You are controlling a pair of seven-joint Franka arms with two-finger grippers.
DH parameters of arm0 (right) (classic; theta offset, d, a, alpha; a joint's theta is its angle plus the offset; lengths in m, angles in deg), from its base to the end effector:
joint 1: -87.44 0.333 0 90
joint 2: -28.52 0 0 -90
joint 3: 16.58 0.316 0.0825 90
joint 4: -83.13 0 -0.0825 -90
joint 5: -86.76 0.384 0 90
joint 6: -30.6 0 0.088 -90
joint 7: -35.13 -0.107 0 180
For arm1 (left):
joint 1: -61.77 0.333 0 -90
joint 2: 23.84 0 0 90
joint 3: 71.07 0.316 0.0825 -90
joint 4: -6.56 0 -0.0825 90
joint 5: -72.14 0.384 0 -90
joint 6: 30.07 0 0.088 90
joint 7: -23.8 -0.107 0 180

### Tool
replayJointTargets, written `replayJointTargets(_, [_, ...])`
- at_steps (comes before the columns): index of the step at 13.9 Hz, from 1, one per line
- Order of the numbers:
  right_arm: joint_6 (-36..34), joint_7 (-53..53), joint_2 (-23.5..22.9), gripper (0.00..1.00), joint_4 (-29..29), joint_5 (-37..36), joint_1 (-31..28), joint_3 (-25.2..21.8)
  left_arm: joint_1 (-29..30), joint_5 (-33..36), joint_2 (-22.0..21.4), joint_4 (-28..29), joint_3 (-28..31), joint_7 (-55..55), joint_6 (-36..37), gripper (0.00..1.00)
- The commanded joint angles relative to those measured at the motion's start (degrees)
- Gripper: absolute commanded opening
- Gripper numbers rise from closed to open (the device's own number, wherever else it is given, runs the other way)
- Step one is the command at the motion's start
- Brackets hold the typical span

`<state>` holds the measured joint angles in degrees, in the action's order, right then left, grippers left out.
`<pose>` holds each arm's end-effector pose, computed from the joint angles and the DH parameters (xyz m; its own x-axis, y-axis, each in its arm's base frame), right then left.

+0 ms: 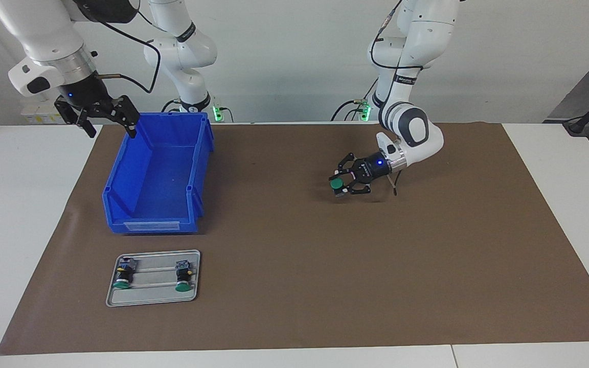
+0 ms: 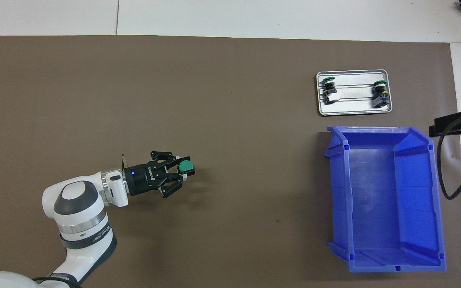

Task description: Place and press button with both arms

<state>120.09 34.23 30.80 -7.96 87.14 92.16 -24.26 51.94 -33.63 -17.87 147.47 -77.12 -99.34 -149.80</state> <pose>0.5407 -0.0288 0.6363 0.9977 -0.0672 0.0113 -0.0671 -0.9977 -0.0121 0.4446 -0.1763 0.2618 0.4521 -0.1530 0.8787 -0.8639 -0.3202 0.3887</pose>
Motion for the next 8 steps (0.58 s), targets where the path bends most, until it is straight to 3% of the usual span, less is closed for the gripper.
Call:
replayJointTargets(1, [-1.0,1.3,-0.3,1.0,0.6,-1.2,-0.1,0.1,1.3,-5.5,0.3,1.6,-0.2,-3.4,3.1,0.0])
replayJointTargets(3, [-0.9,1.3,-0.2,1.0,0.4,-1.3,-0.1,0.0,0.8,-8.7,1.3,1.6,-0.2,-4.1,4.7,0.0])
replayJointTargets(8, [-0.9,1.3,-0.1,1.0,0.2,-1.3,-0.1,0.0,0.8,-9.1,3.6,1.1,-0.1,-4.2,4.7,0.0])
